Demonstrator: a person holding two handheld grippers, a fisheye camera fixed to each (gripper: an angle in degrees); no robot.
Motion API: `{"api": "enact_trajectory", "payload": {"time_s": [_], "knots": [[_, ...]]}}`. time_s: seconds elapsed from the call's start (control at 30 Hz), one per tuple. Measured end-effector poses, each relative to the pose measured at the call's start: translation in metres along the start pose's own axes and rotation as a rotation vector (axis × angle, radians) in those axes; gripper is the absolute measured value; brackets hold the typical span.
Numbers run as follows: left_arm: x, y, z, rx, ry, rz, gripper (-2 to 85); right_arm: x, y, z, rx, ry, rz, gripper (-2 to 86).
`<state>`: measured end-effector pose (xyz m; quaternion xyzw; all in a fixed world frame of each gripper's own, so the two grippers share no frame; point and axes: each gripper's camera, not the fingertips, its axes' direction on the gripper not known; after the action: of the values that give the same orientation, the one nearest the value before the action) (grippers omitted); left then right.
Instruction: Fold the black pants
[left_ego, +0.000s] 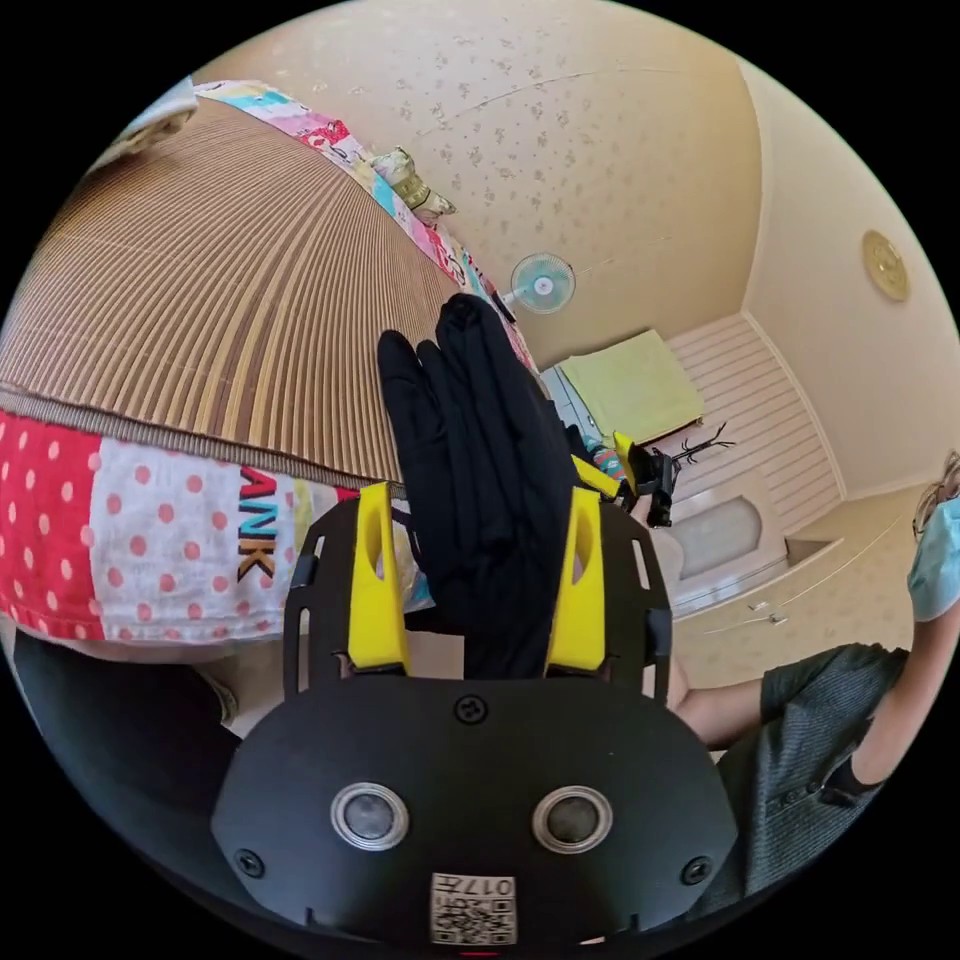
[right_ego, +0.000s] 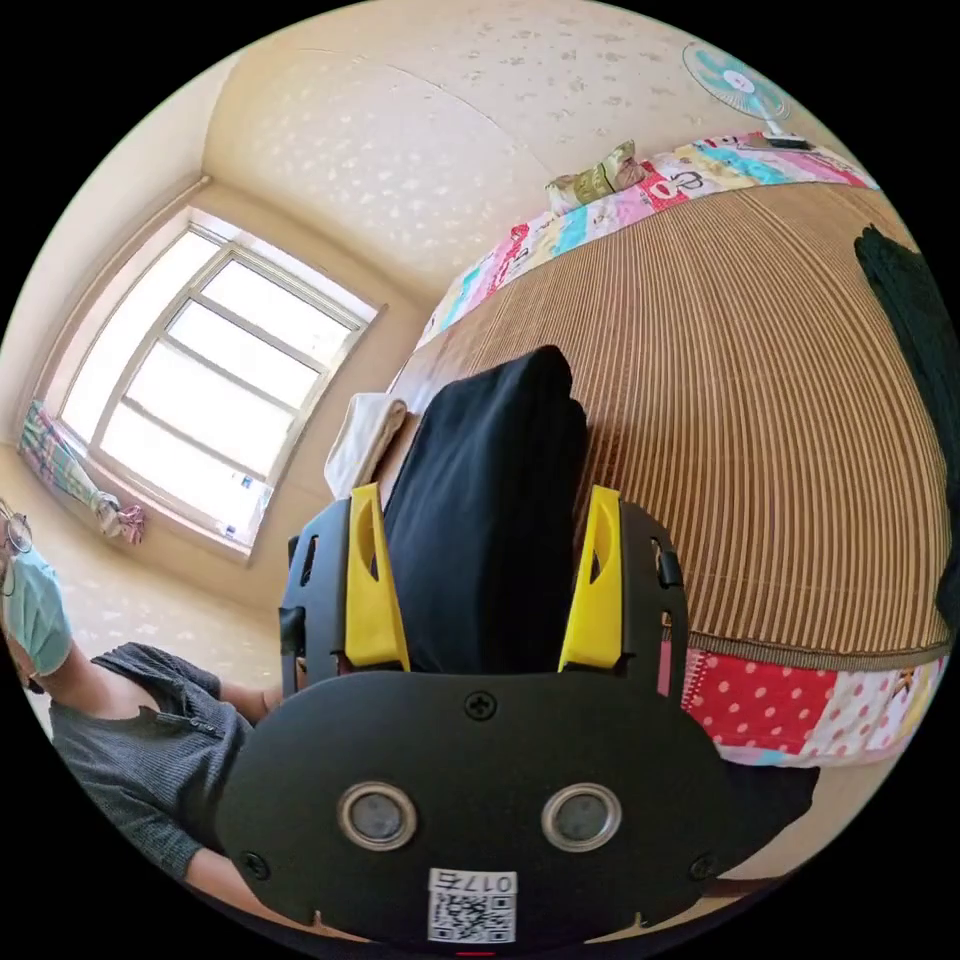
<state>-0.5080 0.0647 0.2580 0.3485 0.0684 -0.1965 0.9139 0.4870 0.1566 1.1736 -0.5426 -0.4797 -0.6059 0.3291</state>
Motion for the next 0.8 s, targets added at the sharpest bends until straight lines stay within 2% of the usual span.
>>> {"api": "enact_trajectory", "payload": {"time_s": [0.03,0.1,0.13,0.17,0.23,0.33,0.43,0.5,0.63,0.7,0.8], "knots": [[-0.002,-0.005,0.007,-0.024,0.009,-0.005,24.1,0.015,0.0,0.016,-0.072,-0.059,0.024,26.1],[-0.018,-0.021,0.051,-0.183,0.078,-0.071,25.5,0.035,0.004,0.044,-0.201,-0.157,0.074,25.7],[-0.021,-0.023,0.061,-0.217,0.097,-0.091,25.1,0.048,0.01,0.069,-0.34,-0.211,0.145,25.1],[-0.025,-0.022,0.072,-0.238,0.089,-0.119,24.2,0.055,0.019,0.081,-0.356,-0.349,0.164,24.4],[-0.025,-0.021,0.074,-0.256,0.045,-0.123,20.7,0.059,0.035,0.083,-0.311,-0.459,0.184,23.7],[-0.03,-0.014,0.087,-0.372,0.206,-0.152,16.2,0.049,0.059,0.08,-0.345,-0.454,0.183,20.9],[-0.007,-0.002,0.102,-0.494,0.335,-0.096,15.0,0.039,0.086,0.076,-0.366,-0.63,0.179,18.9],[0.031,-0.004,0.111,-0.557,0.35,-0.001,15.1,0.036,0.102,0.07,-0.34,-0.744,0.186,18.3],[0.097,-0.023,0.131,-0.553,0.293,0.151,14.7,0.029,0.112,0.025,-0.19,-0.88,0.142,17.4],[0.144,-0.04,0.155,-0.517,0.304,0.267,14.6,0.022,0.104,-0.012,-0.101,-0.874,0.091,17.3],[0.214,-0.068,0.201,-0.506,0.351,0.443,14.9,-0.003,0.077,-0.096,0.018,-0.758,-0.042,17.4]]}}
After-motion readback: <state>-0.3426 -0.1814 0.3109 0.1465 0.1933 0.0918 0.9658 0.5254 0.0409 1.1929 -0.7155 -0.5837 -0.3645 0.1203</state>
